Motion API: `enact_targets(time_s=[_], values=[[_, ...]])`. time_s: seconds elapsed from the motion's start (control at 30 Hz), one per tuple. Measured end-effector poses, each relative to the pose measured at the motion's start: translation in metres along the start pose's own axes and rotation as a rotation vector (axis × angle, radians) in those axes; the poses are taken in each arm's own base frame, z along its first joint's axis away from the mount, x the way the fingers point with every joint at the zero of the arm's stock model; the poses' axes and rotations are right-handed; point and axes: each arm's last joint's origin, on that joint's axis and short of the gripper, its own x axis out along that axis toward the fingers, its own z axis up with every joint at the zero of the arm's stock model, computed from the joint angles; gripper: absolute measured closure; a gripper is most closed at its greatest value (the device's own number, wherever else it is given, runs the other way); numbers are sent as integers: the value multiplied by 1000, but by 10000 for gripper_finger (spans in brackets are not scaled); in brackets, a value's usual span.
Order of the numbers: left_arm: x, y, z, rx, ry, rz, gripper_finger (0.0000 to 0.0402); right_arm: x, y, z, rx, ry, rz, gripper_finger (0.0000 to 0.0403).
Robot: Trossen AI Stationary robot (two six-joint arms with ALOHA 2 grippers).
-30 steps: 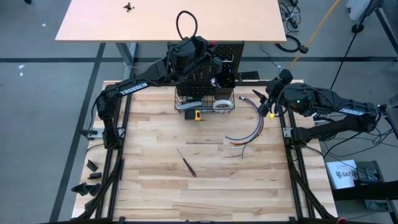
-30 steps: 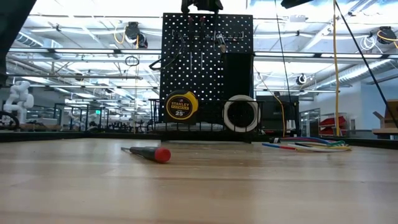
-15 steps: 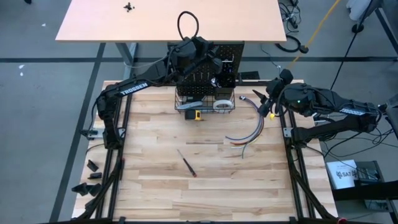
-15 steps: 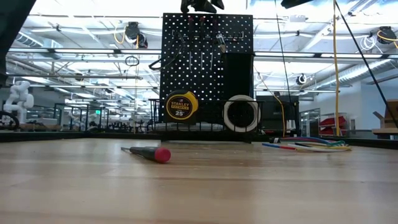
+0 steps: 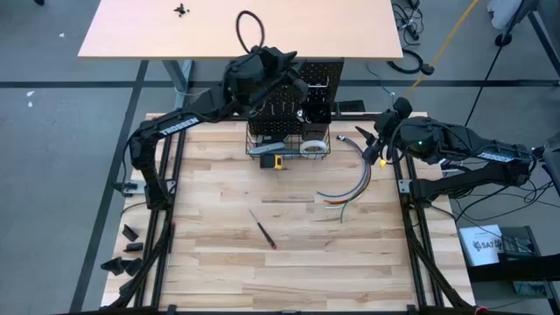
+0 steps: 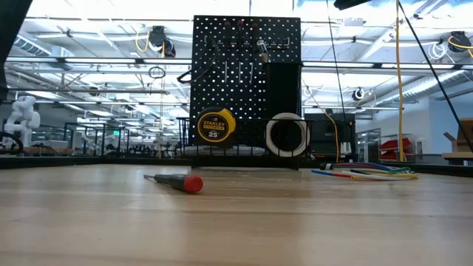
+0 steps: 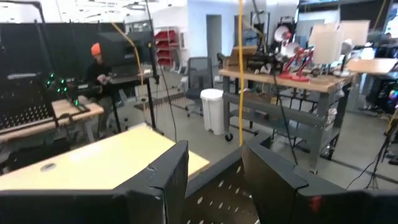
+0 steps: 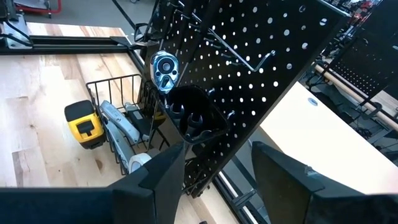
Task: Hang tools onto peg board
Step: Hang the screwdriver on the pegboard
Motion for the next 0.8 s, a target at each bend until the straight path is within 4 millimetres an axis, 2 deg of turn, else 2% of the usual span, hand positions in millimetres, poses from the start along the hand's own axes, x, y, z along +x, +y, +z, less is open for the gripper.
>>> enact_targets(time_s=[0.1, 0.2, 0.3, 0.43, 0.53, 0.63, 0.73, 0.8], values=[[-13, 1, 11, -10, -9, -22, 247, 0, 0, 1, 4, -5, 1, 222], [-37, -1, 22, 4, 23, -120, 247, 1, 3, 5, 46, -44, 72, 222], [-74, -5, 29, 32, 131, -258, 247, 4, 9, 13, 75, -108, 217, 222], [-128, -5, 28, 99, 349, -419, 247, 15, 23, 25, 69, -190, 384, 222], [-171, 2, 23, 113, 547, -477, 246, 30, 36, 32, 56, -227, 431, 222], [-209, 14, 13, 50, 795, -450, 246, 53, 54, 37, 54, -233, 434, 222], [-236, 17, 6, -62, 982, -368, 246, 78, 73, 36, 45, -206, 436, 222], [-246, 9, 2, -120, 1001, -393, 246, 95, 86, 32, 33, -176, 439, 222]])
